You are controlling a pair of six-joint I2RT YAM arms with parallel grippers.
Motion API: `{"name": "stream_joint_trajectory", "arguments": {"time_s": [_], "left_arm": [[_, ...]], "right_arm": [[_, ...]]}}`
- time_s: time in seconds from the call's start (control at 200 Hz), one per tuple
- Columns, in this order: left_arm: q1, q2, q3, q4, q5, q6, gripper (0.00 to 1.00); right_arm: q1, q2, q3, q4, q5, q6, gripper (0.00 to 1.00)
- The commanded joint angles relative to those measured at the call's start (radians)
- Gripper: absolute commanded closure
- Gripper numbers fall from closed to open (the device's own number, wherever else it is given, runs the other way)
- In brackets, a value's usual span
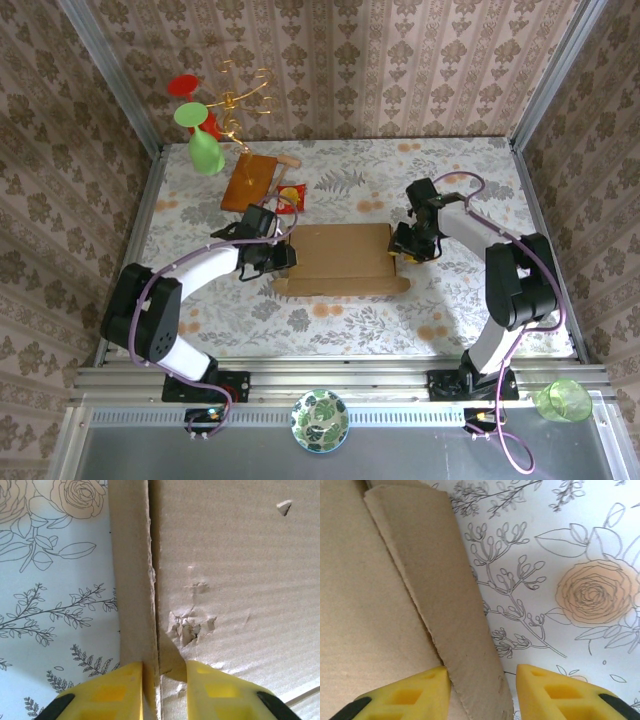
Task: Fold the paper box
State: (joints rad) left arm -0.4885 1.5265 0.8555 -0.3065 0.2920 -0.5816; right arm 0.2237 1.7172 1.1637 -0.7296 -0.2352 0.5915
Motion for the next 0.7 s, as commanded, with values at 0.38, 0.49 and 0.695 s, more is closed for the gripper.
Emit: {"name": "stream_joint_trajectory", "arguments": {"time_s": [0.38,0.49,0.695], "left_arm": [[0.007,0.021,-0.005,-0.024,0.057,-0.116,1.0],[0.007,0.027,0.012,-0.044,0.074,-0.117,1.0],[0.019,0.035,0.029,-0.06,0.095,-0.101,1.0]], "right_arm": [[-0.117,-0.305,-0.309,0.231,-0.225,0.125,0.31],[-0.129,-0.266,-0.34,0.347,-0.352,0.149,0.28],[-0.167,-0.183,-0.262,0.288,-0.344,0.052,0.26]]}}
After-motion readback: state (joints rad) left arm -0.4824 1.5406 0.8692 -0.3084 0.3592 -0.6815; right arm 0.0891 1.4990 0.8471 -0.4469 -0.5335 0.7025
